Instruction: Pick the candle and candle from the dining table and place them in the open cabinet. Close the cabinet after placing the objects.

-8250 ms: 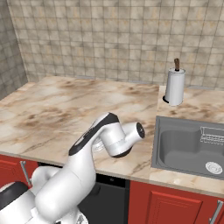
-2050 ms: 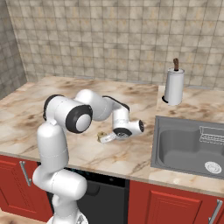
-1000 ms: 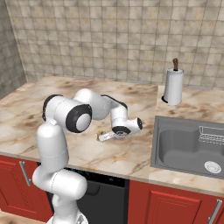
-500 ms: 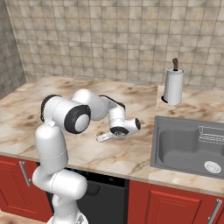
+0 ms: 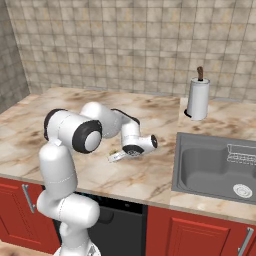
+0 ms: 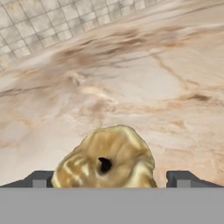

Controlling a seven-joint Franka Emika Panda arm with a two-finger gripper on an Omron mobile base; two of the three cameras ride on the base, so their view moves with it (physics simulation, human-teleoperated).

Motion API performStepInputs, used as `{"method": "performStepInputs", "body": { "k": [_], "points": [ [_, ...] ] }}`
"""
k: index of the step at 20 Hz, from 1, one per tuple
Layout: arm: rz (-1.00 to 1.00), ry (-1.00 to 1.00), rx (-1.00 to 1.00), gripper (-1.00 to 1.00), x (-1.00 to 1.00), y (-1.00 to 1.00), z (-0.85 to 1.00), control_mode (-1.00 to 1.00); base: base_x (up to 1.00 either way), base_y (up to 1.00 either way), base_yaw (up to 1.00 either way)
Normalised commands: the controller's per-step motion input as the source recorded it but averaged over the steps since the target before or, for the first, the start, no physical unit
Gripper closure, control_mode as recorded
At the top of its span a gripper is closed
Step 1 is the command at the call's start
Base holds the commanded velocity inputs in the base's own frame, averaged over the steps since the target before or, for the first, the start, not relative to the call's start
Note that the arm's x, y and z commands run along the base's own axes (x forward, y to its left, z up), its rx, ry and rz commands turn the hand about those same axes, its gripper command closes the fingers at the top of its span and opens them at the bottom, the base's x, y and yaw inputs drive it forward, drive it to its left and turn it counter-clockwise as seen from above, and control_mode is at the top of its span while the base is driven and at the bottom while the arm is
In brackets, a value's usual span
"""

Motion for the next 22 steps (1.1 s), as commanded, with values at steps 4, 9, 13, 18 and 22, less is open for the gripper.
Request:
{"method": "performStepInputs", "body": {
  "k": [4, 9, 13, 18, 22],
  "points": [
    [0.00, 0.00, -0.01, -1.00, 0.00, 0.08, -0.07, -1.00, 0.00, 0.00, 0.00],
    [0.00, 0.00, -0.01, 1.00, 0.00, 0.10, -0.07, -1.00, 0.00, 0.00, 0.00],
    [0.00, 0.00, -0.01, 1.00, -0.05, 0.11, -0.04, -1.00, 0.00, 0.00, 0.00],
    [0.00, -0.01, 0.00, 1.00, -0.20, -0.03, 0.00, -1.00, 0.00, 0.00, 0.00],
    [0.00, -0.06, 0.00, 1.00, -0.25, -0.10, 0.06, -1.00, 0.00, 0.00, 0.00]
  ]
}}
